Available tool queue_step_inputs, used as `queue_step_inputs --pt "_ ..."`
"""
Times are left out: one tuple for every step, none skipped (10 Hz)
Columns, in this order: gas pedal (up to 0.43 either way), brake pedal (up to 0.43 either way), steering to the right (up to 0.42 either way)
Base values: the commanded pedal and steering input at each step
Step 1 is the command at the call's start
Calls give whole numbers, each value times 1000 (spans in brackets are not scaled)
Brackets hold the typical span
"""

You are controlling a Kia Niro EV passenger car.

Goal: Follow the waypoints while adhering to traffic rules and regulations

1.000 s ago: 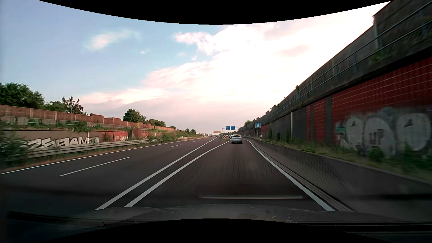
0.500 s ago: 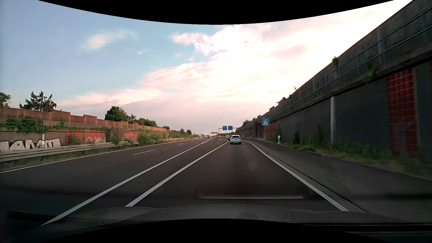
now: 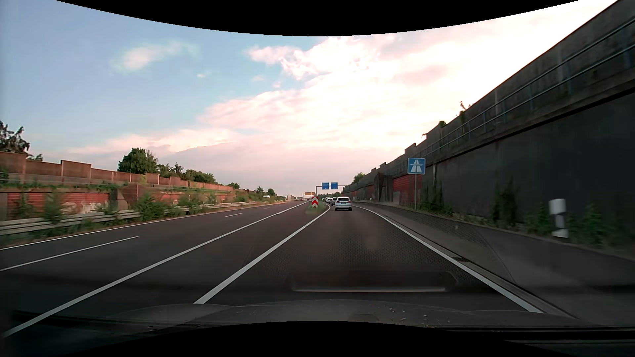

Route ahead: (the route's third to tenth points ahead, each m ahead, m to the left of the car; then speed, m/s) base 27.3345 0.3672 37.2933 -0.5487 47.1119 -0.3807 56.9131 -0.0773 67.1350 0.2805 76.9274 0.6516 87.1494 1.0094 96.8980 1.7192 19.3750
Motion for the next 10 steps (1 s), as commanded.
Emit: queue_step_inputs --pt "0 37 1" --pt "0 49 1" --pt "0 55 1" --pt "0 67 0" --pt "0 73 -1" --pt "0 67 -2" --pt "0 55 -2" --pt "0 43 -3" --pt "0 30 -3" --pt "0 12 -4"
